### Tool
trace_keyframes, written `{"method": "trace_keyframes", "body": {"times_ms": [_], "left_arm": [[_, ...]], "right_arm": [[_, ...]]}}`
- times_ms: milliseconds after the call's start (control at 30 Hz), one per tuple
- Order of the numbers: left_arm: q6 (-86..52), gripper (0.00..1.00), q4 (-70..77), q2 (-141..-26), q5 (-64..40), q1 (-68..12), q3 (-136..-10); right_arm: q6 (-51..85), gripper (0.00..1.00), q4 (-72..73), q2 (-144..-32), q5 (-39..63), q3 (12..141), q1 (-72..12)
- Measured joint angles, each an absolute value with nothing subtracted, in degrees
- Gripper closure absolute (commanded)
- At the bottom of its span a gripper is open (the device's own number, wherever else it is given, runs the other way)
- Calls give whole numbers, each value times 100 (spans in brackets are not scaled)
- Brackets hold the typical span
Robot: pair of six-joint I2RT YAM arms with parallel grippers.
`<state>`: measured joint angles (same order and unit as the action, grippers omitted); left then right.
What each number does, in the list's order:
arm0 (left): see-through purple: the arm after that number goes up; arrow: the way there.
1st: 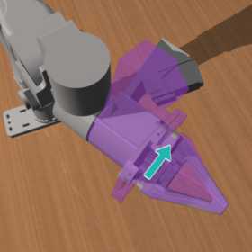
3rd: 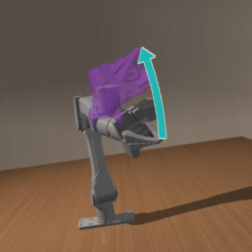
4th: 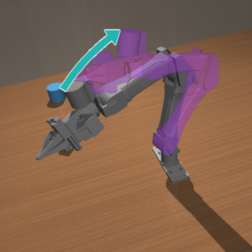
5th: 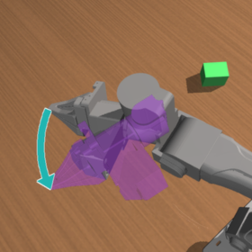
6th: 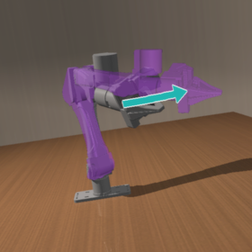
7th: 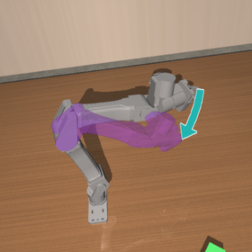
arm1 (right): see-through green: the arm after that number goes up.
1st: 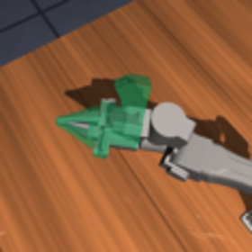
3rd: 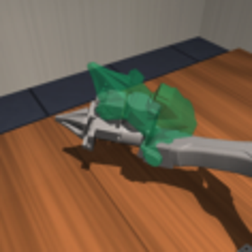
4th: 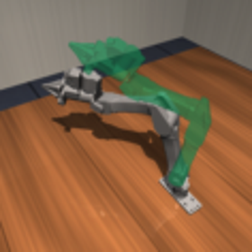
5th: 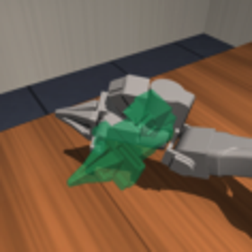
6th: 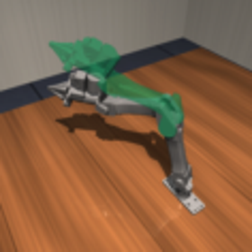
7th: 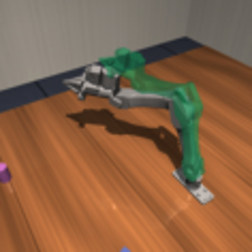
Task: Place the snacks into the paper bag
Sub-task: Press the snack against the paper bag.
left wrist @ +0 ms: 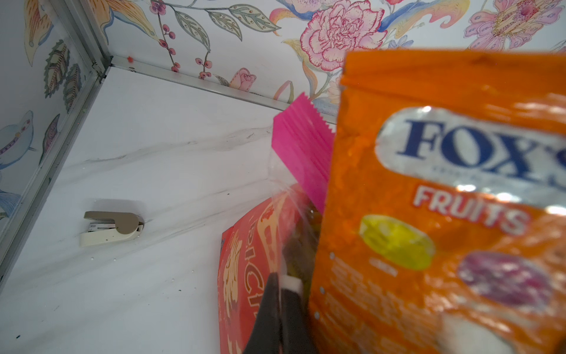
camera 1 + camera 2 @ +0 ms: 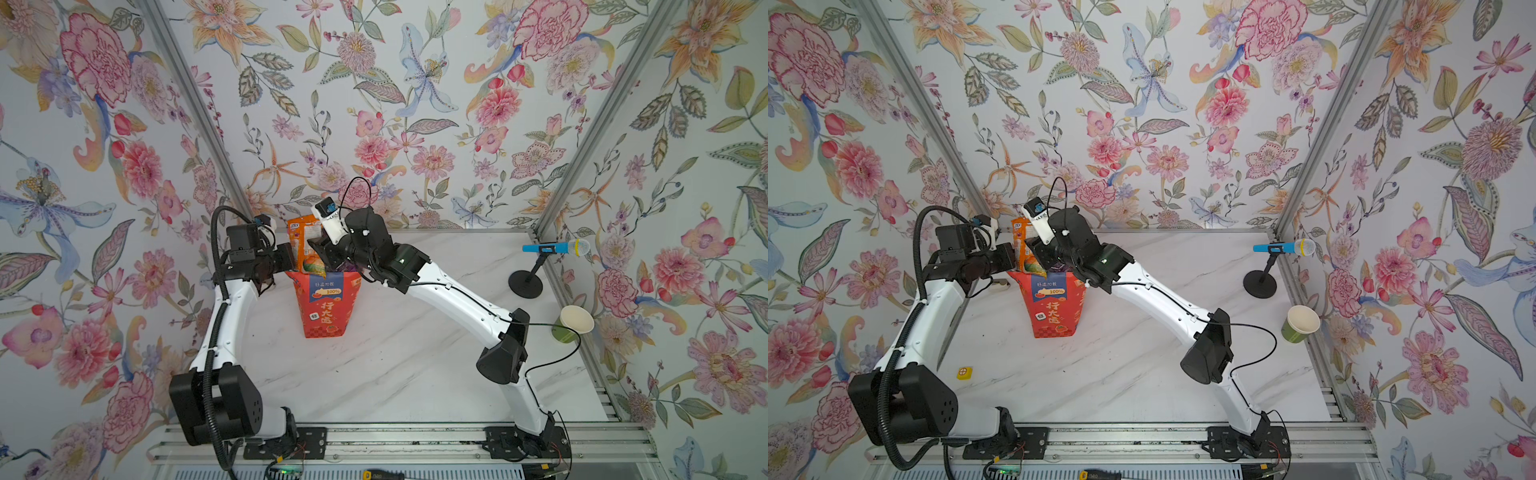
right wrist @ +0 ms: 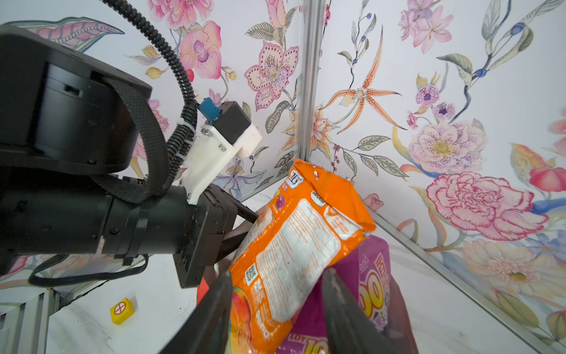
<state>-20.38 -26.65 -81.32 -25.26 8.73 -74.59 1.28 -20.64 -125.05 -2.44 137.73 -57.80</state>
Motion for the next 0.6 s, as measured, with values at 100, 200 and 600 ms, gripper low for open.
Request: {"method": "trace_keyframes", "body": {"times_ms": [100, 200, 600], "left_arm": [[-2038, 100, -2665, -8132, -2528, 873, -7459], [-2038, 100, -2665, -8130, -2526, 873, -7459], [-2038, 100, -2674, -8130, -2506, 873, -7448]], "right_arm": [[60, 51, -2097, -12792, -344, 14178, -5813], [-67, 51, -2134, -13039, -508, 14252, -5854], [-725, 55, -1916, -13600, -1194, 14296, -6027]]}}
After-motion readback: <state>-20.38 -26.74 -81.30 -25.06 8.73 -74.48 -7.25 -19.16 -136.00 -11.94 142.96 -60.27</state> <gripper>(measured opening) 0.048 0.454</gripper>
